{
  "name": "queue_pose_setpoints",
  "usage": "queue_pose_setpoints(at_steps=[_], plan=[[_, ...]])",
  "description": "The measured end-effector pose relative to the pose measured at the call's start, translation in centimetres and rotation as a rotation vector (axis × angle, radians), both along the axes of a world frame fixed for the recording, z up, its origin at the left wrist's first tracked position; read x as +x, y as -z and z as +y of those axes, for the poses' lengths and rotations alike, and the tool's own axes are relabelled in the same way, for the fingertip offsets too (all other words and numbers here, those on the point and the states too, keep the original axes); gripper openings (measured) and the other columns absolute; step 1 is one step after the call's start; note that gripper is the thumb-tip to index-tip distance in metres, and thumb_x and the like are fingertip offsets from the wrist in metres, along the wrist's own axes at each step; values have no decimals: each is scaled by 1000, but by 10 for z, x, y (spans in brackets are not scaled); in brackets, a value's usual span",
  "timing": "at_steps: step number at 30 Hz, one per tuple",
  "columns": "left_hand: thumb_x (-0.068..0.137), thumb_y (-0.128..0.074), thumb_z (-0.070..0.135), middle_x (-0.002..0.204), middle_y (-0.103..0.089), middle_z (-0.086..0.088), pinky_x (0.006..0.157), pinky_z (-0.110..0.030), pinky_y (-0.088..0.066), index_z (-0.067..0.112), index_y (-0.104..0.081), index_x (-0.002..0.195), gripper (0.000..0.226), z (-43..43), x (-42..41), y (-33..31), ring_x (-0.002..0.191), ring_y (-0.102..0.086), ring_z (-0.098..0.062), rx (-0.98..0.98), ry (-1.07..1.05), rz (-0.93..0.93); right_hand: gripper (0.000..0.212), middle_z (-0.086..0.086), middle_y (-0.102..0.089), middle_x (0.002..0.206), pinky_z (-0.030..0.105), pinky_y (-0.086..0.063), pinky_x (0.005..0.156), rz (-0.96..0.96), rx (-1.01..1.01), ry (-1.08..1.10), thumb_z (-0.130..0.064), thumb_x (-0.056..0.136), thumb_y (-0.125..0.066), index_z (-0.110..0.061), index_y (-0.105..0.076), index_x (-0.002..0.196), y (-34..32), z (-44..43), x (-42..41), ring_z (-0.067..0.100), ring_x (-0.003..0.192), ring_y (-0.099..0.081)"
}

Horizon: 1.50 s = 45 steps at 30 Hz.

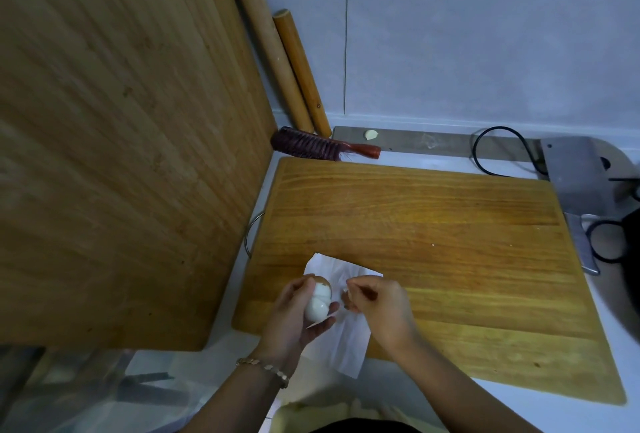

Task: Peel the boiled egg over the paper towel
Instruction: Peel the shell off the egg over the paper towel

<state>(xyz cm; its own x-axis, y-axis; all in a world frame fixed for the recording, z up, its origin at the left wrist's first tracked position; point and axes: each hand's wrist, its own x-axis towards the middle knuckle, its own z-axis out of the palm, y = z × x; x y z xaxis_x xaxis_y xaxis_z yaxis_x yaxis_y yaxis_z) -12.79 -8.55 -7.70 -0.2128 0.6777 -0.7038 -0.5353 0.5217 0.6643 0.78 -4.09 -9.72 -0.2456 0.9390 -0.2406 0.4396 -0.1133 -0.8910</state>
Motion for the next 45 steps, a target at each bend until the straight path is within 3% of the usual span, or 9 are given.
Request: queue_pose_setpoints(at_steps=[3,7,13,18,25,34,38,41,45], plan=[[89,-54,24,102,-65,-15,67,-38,-58,15,-56,100,15,-1,-6,3,78,-72,-25,-57,14,-56,23,29,-65,89,33,-40,57,-234,-46,-134,-5,91,-40,5,-59,83,11,3,-2,41,79,-60],[88,-55,20,104,-62,-15,66,-35,-58,16,-56,97,10,-1,-8,3,82,-68,-27,-81,52,-31,27,14,-69,91,15,-32,49,-341,-36,-251,-16,96,-36,-11,-61,88,9,5,-4,16,64,-52],[87,-58,19,106,-64,-14,78,-40,-55,15,-60,101,15,-2,-4,0,96,-65,-31,-49,128,91,27,-2,-66,101,6,-43,71,-35,14,-207,-26,80,-67,-19,-65,106,-3,3,-8,5,83,-60],[86,-59,19,99,-68,-14,71,-37,-58,15,-62,95,10,-1,2,-4,79,-70,-26,-45,153,64,19,7,-72,95,0,-43,68,28,109,-222,-13,82,-64,-16,-69,100,-8,0,-4,-1,74,-62],[86,-59,20,96,-66,-16,64,-33,-58,12,-60,90,9,-3,9,-6,76,-69,-28,-78,127,34,29,10,-65,109,27,-44,83,-279,336,-402,-25,95,-41,-13,-57,117,-10,-3,-1,21,101,-59],[87,-57,19,82,-72,-14,58,-30,-60,9,-62,94,13,-4,4,-5,68,-70,-24,-25,54,-79,20,17,-55,58,30,-39,55,-66,242,-136,2,83,-52,-2,-55,64,-14,-4,-6,15,56,-47],[86,-57,20,72,-74,-14,56,-30,-60,6,-62,97,18,-4,-6,-2,64,-71,-23,-40,-42,-236,23,18,-61,60,20,-36,48,-145,117,-19,-3,87,-50,-1,-62,67,-3,7,2,13,52,-48],[86,-58,21,85,-70,-19,58,-32,-61,5,-59,101,22,-4,-10,2,68,-71,-25,-77,-64,-252,22,18,-64,79,33,-44,61,-298,68,-174,-5,90,-46,-1,-66,83,8,9,3,27,68,-59],[86,-59,21,94,-66,-21,58,-33,-61,7,-60,99,19,-4,-11,5,67,-72,-25,-90,-67,-235,24,11,-61,112,16,-40,76,-319,68,-249,-7,90,-46,-9,-63,108,12,6,-2,22,95,-60]])
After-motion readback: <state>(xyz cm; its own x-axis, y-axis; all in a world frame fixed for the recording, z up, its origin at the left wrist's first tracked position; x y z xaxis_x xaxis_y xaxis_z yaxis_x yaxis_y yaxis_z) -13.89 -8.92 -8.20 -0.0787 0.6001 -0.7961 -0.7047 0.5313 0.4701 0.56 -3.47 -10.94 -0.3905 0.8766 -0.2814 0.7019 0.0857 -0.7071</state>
